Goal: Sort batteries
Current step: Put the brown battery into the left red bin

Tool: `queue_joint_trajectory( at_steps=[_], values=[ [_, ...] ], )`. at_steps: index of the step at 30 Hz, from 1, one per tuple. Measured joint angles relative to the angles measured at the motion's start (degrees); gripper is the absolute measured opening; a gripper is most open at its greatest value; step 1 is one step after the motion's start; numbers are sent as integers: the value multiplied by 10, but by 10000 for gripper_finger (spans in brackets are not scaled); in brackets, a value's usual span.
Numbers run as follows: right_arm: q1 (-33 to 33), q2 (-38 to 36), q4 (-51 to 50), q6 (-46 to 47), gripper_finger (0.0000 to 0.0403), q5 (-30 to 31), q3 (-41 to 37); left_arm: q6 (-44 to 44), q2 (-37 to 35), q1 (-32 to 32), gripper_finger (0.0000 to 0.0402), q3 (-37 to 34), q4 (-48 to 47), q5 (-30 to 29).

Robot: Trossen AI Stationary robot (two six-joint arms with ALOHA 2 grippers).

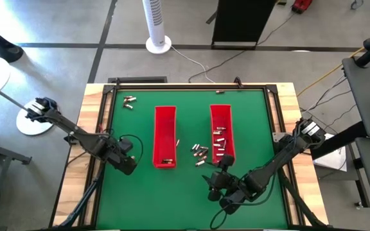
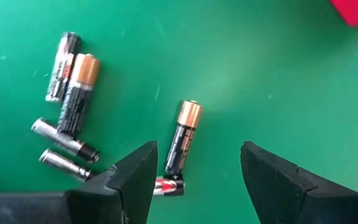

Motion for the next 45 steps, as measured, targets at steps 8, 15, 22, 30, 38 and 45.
queue_joint_trajectory(
  at_steps=[8,15,22,30,38,45],
  values=[
    [0,0,1,0,251,0,-1,20,59,0,196,-13,26,0],
    [0,0,3,0,240,0,-1,20,84,1,152,-39,107,19],
    [0,0,7,0,239,-4,-1,15,86,1,112,-38,103,19],
    [0,0,7,0,246,-5,-1,12,86,0,27,-38,112,8],
    [10,0,6,-3,228,-25,9,93,78,-1,24,-14,116,17],
    [15,-1,7,-34,222,-20,28,202,90,-39,26,61,113,40]
  ],
)
